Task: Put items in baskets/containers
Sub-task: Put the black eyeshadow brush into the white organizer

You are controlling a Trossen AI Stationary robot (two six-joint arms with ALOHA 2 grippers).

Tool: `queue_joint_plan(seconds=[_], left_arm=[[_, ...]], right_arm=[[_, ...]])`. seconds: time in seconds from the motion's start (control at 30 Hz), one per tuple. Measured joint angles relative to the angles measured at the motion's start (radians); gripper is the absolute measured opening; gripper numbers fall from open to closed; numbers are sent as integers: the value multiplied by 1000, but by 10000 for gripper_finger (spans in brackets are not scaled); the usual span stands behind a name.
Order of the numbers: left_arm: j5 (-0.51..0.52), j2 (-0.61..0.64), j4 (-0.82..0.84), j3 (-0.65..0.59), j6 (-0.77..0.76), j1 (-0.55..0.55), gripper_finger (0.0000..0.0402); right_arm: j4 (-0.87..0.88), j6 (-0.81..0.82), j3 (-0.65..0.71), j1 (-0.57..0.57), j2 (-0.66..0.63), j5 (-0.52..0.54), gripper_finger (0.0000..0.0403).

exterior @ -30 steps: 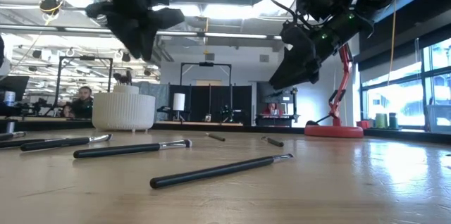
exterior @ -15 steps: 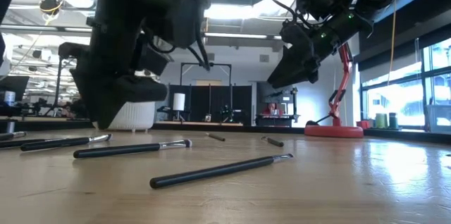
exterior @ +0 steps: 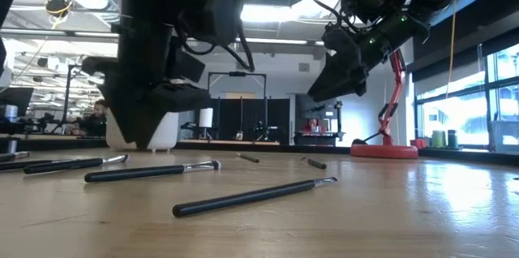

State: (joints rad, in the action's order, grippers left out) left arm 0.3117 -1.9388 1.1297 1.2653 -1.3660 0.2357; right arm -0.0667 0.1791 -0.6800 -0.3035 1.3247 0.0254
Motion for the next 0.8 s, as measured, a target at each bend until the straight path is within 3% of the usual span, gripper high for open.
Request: queue_joint_plan(seconds=[0.3, 0.53, 0.8], left_arm=[[-13, 0, -2, -4, 3, -22, 113], [2, 7, -120, -116, -63, 1, 113], [-17, 4, -121, -123, -65, 27, 97]], right_arm=[[23, -3, 0, 0, 0, 0, 179], [42, -2, 0, 0, 0, 0, 179], [33, 26, 0, 0, 0, 0, 179]])
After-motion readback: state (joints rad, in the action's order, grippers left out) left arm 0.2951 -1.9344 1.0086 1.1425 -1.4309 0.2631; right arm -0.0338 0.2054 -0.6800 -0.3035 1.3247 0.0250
